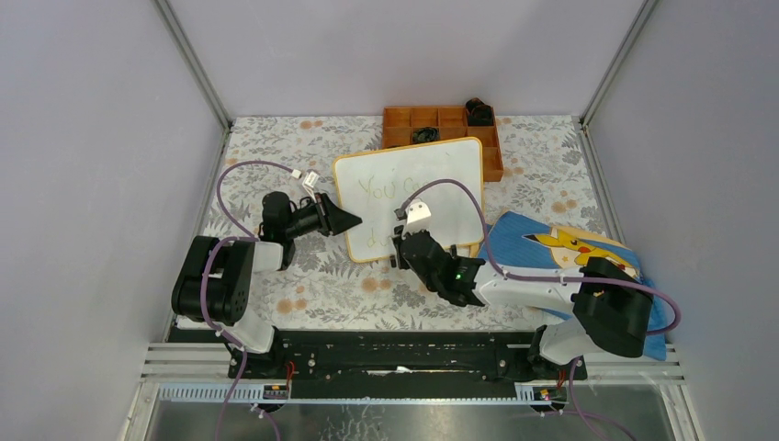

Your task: Write a sentence on the whiteboard

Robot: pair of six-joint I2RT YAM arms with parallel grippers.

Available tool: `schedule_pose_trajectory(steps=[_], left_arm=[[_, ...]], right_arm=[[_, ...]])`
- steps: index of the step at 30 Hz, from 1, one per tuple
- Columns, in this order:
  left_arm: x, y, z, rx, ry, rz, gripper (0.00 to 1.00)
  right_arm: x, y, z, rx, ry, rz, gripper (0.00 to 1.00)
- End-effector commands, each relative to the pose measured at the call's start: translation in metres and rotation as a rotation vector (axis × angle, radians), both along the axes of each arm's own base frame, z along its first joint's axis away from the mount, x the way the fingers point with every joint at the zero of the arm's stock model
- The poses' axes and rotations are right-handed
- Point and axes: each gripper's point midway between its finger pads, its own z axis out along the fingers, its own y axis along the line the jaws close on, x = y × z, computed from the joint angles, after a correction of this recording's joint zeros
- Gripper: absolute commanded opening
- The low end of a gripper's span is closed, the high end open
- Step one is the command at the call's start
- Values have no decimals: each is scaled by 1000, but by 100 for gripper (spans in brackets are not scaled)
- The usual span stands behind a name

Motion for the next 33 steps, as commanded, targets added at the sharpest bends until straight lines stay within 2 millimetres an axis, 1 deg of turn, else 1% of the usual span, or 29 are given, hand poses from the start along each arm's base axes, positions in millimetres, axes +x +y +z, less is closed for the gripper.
schedule_pose_trajectory(steps=[1,13,21,25,29,31,33], left_arm=[[5,-2,13,11,-65,-5,40],[5,-2,12,12,-60,-5,39],[5,-2,11,13,-57,-7,39],[5,-2,11,15,-58,-6,39],[5,-2,11,15,-58,-6,39],[5,-2,11,15,-59,-6,39],[5,-2,11,15,-59,-5,39]], right_arm=[[16,6,29,44,-56,-32,0],[15,22,28,60,-38,20,0],[8,30,16,58,5,63,0],[5,29,9,51,24,68,0],[3,21,7,47,28,56,0],[2,16,10,50,23,47,0],[0,10,18,65,12,35,0]])
